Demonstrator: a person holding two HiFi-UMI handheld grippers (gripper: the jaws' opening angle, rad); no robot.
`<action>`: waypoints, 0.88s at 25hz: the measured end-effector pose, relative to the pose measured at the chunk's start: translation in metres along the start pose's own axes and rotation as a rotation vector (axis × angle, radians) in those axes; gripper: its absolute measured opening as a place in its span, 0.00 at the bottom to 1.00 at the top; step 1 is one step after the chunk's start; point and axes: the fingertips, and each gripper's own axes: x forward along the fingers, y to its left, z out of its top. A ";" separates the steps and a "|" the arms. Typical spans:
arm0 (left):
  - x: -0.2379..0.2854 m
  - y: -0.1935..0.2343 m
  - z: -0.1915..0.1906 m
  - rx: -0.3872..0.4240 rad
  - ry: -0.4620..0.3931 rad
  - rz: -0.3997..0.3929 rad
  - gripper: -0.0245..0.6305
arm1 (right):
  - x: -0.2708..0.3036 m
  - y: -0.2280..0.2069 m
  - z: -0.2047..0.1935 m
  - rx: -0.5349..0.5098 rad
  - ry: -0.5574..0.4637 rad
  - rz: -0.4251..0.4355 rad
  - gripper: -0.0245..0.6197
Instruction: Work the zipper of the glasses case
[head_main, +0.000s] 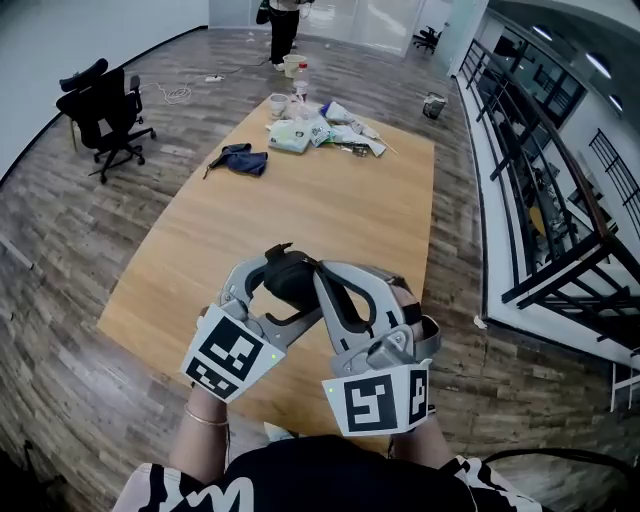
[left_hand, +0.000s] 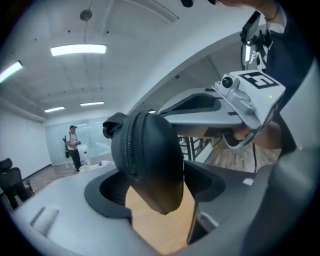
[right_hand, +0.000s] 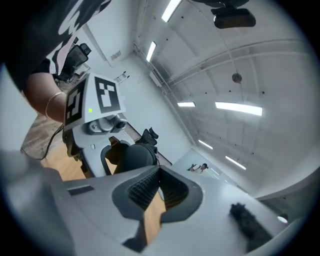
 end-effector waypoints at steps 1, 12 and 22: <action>-0.002 0.003 0.002 0.006 -0.023 0.025 0.56 | -0.001 -0.001 0.001 0.012 0.000 -0.001 0.05; -0.006 -0.003 0.023 -0.025 -0.201 -0.076 0.52 | -0.013 -0.009 0.026 0.098 -0.172 0.019 0.05; -0.022 -0.016 0.034 -0.133 -0.234 -0.181 0.43 | -0.016 -0.005 0.030 0.041 -0.166 0.005 0.05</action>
